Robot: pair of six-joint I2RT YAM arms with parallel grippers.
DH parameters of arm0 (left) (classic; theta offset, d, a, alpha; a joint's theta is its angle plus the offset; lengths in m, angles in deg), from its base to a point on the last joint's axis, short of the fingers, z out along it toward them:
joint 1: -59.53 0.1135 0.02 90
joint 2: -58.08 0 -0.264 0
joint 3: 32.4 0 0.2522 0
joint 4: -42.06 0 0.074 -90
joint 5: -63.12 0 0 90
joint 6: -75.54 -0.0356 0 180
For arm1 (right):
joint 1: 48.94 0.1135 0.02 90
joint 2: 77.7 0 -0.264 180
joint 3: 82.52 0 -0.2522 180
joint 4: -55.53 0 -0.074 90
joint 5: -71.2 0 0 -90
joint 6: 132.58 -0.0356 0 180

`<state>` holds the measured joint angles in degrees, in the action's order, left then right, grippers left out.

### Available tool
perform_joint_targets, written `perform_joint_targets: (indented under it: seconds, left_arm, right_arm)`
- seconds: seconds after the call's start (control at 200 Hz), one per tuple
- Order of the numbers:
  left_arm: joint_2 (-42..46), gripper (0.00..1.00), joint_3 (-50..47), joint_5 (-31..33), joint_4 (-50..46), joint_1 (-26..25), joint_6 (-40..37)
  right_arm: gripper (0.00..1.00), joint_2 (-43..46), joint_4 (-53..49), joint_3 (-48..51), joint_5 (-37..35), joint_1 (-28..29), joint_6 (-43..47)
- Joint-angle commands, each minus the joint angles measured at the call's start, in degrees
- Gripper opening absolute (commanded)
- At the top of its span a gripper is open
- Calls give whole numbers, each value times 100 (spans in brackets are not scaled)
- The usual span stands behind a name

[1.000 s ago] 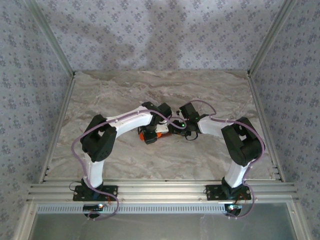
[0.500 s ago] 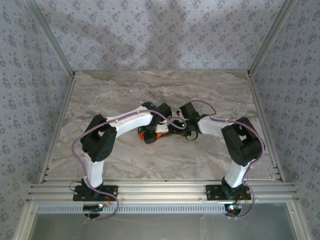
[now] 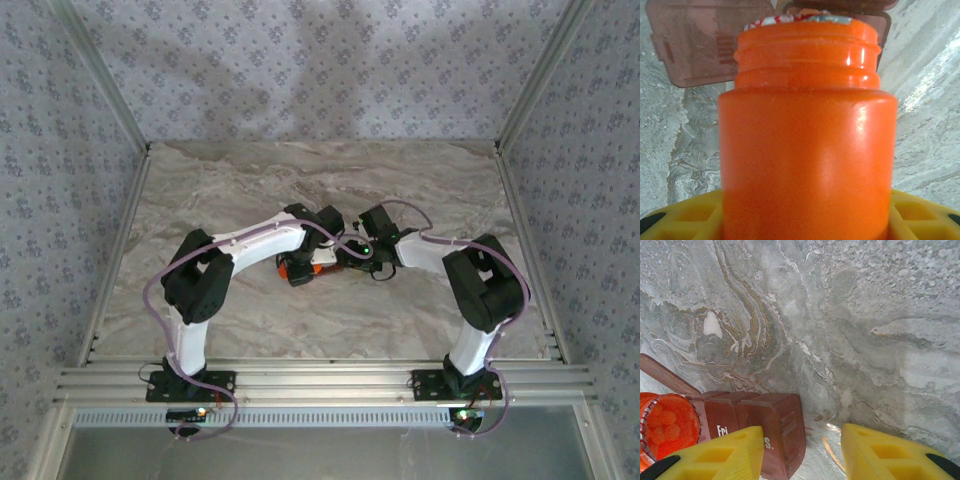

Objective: Sort the pills into containers

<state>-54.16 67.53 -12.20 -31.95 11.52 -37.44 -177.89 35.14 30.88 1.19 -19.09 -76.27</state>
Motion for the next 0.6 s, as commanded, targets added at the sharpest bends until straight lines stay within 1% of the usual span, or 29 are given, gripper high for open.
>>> perform_joint_targets:
  seconds: [0.0, 0.235, 0.595]
  left_arm:
    - [107, 0, 219, 172, -233, -31, -112]
    - [98, 0, 267, 113, -242, -26, -119]
    - [65, 0, 87, -86, -216, -36, -69]
  right_arm:
    - [46, -125, -257, 48, -74, -28, -15]
    - [47, -125, -253, 45, -74, -31, -30]
    - [47, -142, -268, 11, -76, -34, -34]
